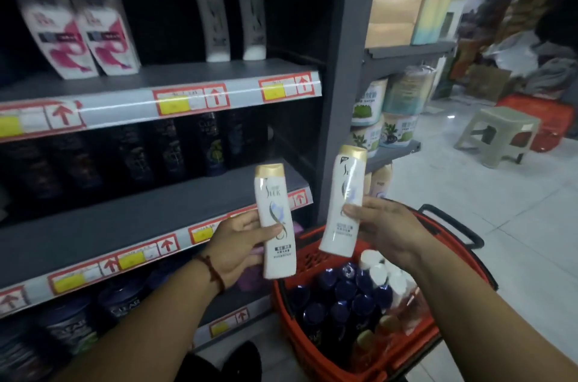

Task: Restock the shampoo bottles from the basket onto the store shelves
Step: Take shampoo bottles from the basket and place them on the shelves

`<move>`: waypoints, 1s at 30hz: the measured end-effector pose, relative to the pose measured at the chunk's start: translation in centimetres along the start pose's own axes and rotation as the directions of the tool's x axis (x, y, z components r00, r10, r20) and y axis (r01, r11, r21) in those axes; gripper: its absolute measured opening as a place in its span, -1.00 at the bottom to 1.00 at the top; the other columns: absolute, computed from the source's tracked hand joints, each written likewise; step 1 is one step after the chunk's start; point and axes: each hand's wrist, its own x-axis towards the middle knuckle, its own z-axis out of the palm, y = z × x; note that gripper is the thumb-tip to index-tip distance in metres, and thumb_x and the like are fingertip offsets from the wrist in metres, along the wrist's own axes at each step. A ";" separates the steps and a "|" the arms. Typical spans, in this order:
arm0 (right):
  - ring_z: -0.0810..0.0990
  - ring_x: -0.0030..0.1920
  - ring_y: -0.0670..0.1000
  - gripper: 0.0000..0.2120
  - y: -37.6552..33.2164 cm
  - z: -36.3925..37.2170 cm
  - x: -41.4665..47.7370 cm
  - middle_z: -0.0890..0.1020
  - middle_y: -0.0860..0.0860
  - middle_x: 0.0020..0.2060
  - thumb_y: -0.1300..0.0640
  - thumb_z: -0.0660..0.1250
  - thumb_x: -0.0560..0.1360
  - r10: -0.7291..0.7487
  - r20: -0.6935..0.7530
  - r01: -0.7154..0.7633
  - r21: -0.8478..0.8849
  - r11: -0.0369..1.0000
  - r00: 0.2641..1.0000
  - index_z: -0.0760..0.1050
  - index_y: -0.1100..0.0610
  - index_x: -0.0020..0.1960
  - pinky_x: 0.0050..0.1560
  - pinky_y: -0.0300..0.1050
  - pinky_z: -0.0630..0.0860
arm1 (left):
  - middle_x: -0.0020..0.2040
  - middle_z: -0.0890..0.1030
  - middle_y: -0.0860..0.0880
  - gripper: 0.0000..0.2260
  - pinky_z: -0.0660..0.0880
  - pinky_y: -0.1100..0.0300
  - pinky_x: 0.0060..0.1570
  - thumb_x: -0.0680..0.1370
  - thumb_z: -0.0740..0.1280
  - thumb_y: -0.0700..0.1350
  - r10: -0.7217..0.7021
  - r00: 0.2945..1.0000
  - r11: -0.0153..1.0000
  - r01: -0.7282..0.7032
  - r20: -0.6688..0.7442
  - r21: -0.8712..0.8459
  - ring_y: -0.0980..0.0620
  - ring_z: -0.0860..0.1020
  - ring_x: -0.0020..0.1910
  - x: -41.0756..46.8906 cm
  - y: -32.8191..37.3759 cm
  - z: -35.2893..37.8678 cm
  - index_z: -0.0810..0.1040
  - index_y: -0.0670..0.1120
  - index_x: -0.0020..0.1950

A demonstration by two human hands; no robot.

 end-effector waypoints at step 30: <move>0.71 -0.03 0.10 -0.85 -26.6 16.9 19.1 0.72 0.16 -0.01 0.30 0.40 0.54 -0.461 0.210 0.501 -0.223 0.836 0.862 0.62 0.25 0.11 -0.14 -0.15 0.63 | -0.06 0.73 -0.05 -0.78 0.63 0.17 -0.27 0.44 0.50 -0.29 0.613 0.746 0.784 -0.532 -0.261 0.321 0.05 0.71 -0.13 13.4 31.1 -3.9 0.64 -0.14 0.06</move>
